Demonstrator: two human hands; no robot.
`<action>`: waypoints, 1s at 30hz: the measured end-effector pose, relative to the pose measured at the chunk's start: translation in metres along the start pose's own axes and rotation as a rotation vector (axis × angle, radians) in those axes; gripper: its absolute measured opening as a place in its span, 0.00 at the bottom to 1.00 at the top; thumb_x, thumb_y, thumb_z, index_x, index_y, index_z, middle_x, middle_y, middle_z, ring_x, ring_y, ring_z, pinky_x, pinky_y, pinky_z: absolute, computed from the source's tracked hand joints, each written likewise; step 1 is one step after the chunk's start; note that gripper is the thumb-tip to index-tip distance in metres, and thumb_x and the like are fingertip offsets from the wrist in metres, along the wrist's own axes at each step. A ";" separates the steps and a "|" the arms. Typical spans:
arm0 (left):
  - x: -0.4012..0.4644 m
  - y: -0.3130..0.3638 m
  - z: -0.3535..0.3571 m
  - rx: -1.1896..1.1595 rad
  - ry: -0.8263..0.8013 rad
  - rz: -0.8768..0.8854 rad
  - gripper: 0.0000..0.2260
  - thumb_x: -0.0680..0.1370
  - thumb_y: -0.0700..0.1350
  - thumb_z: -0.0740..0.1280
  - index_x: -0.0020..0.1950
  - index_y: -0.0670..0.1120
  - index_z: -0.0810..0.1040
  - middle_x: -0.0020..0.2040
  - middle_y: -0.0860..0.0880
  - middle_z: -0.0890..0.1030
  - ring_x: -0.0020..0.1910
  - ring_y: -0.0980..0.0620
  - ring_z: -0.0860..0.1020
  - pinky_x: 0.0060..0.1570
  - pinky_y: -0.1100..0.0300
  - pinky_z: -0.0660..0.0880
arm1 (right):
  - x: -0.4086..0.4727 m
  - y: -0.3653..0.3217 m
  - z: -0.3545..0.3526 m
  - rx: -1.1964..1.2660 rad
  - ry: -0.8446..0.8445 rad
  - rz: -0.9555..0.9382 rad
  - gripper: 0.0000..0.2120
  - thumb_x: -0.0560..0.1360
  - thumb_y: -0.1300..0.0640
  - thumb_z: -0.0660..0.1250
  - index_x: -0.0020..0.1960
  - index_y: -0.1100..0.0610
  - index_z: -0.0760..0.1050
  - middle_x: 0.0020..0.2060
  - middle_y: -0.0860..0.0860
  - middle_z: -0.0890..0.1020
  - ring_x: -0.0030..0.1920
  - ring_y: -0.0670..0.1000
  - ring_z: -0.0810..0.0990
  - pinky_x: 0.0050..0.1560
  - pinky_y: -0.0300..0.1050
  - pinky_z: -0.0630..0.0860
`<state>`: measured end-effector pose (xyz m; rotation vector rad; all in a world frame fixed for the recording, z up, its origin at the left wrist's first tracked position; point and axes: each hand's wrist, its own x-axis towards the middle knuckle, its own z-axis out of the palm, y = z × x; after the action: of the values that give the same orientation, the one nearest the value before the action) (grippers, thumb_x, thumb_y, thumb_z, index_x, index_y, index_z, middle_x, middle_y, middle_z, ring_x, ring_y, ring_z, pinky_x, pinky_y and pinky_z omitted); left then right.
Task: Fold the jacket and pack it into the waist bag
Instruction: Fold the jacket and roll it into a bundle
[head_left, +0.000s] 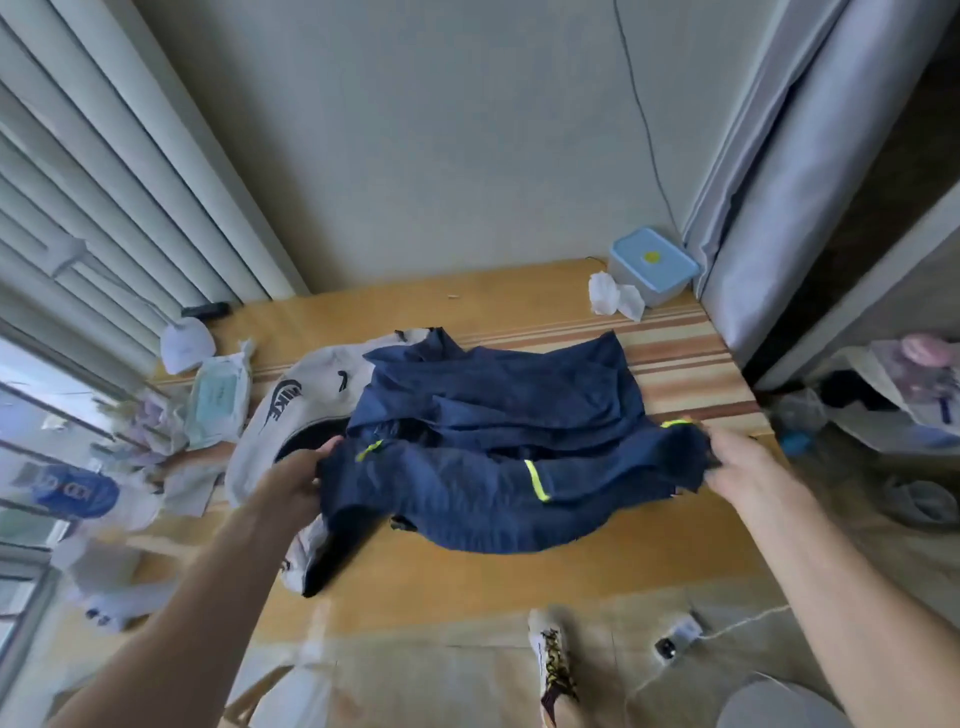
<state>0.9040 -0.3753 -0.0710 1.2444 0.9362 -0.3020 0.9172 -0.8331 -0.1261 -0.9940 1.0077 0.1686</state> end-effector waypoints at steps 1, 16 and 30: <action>0.015 0.015 0.012 -0.039 -0.003 -0.007 0.10 0.85 0.36 0.57 0.47 0.40 0.76 0.28 0.48 0.84 0.25 0.53 0.83 0.22 0.63 0.78 | 0.016 -0.012 0.011 0.031 0.005 0.040 0.11 0.84 0.64 0.56 0.58 0.61 0.77 0.55 0.56 0.77 0.50 0.57 0.79 0.63 0.47 0.74; 0.111 -0.007 0.084 1.051 0.370 0.194 0.41 0.70 0.63 0.75 0.76 0.48 0.65 0.72 0.42 0.72 0.72 0.40 0.70 0.68 0.43 0.70 | 0.112 0.080 0.136 -1.489 -0.451 -1.082 0.27 0.81 0.39 0.58 0.78 0.48 0.65 0.80 0.54 0.62 0.81 0.58 0.57 0.77 0.55 0.60; 0.106 0.007 0.059 0.980 0.266 0.334 0.08 0.73 0.51 0.76 0.41 0.49 0.81 0.36 0.53 0.83 0.41 0.49 0.82 0.34 0.59 0.71 | 0.066 0.132 0.182 -1.668 -0.361 -0.884 0.24 0.81 0.45 0.59 0.74 0.54 0.70 0.67 0.51 0.76 0.60 0.56 0.75 0.59 0.51 0.76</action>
<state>0.9989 -0.3962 -0.1440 2.3571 0.7887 -0.3452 0.9978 -0.6388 -0.2297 -2.6757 -0.2188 0.4398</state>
